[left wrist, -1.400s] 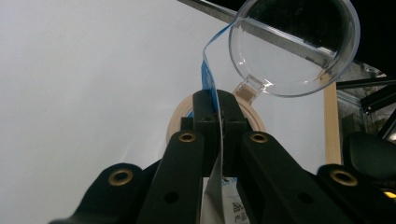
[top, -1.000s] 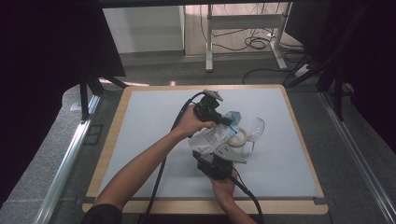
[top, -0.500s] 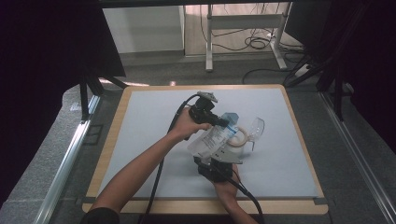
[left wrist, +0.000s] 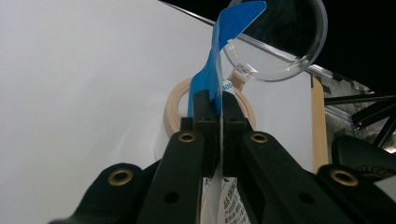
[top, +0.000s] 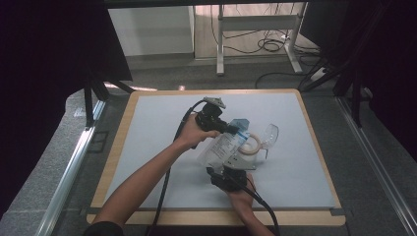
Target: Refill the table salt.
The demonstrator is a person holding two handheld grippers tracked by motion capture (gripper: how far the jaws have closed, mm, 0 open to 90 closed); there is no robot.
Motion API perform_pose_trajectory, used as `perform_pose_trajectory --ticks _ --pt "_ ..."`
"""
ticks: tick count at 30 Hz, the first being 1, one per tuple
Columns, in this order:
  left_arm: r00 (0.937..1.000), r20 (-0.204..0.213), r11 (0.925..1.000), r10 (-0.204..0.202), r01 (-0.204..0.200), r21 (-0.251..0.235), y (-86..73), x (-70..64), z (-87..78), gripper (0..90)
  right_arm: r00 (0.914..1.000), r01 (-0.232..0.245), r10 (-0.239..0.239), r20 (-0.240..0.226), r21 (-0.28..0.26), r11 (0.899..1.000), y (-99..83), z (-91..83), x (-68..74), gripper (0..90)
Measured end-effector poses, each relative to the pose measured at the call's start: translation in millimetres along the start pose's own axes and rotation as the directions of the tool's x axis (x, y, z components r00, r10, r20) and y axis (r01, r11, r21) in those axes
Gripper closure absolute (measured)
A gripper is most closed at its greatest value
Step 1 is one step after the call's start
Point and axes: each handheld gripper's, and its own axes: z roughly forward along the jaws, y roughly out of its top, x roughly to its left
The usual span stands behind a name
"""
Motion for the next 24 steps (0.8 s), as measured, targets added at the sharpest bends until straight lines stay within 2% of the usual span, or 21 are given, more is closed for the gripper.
perform_pose_trajectory --ticks 14,24 --pt "1.0 0.004 0.9999 -0.003 0.003 -0.014 -3.5 -1.1 -7.7 89.0 1.0 0.008 -0.008 0.004 0.025 1.0 -1.5 0.0 -2.7 43.3" --pt "1.0 0.0 0.9991 -0.008 0.008 -0.04 -5.2 -1.8 -13.5 89.0 0.9999 -0.002 0.002 0.011 0.043 0.999 -4.0 -5.1 -7.4 40.8"
